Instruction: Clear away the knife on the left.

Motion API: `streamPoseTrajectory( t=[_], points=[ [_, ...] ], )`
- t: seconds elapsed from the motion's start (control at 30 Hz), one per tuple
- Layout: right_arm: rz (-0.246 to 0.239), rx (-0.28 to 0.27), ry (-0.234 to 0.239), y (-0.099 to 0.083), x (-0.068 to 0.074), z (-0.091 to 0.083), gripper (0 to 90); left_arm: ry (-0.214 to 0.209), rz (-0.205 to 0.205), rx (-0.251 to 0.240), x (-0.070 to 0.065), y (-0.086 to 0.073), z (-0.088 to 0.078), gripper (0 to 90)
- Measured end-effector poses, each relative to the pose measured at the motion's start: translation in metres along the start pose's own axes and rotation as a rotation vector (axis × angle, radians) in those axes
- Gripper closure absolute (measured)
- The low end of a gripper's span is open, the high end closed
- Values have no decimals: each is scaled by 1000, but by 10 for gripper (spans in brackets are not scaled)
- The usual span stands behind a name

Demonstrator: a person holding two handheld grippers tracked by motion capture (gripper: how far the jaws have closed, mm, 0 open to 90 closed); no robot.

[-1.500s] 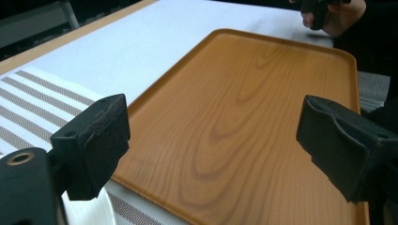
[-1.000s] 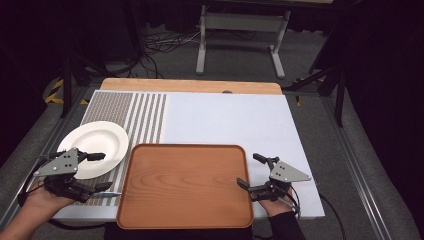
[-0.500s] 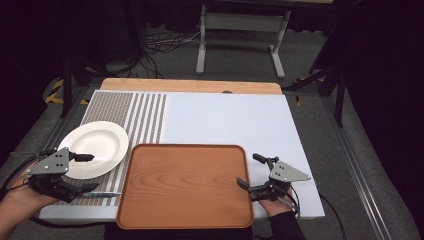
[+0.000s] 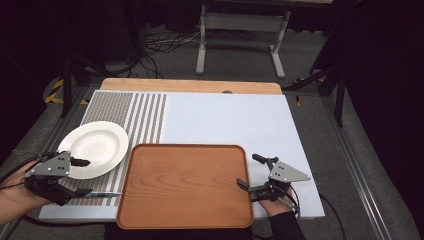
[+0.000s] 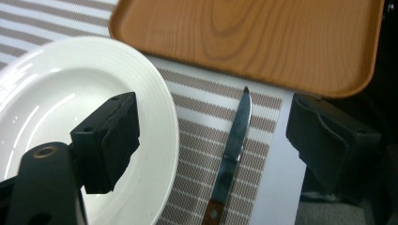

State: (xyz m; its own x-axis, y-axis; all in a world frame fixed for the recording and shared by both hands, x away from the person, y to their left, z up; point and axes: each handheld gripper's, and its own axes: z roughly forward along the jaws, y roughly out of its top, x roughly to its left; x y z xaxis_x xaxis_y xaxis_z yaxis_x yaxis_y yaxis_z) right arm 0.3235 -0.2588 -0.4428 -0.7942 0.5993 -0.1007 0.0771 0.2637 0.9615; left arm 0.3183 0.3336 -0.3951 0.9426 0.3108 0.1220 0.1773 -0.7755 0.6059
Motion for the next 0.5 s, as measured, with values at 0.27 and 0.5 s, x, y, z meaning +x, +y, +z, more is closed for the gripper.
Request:
streamPoseTrajectory(
  t=[0.27, 0.5],
  points=[
    [-1, 6, 9, 0, 1, 1, 37, -61, 34, 117, 4, -9, 4, 240],
    [-2, 7, 14, 0, 1, 2, 37, -90, 42, 200, 6, -17, 12, 288]
  ],
)
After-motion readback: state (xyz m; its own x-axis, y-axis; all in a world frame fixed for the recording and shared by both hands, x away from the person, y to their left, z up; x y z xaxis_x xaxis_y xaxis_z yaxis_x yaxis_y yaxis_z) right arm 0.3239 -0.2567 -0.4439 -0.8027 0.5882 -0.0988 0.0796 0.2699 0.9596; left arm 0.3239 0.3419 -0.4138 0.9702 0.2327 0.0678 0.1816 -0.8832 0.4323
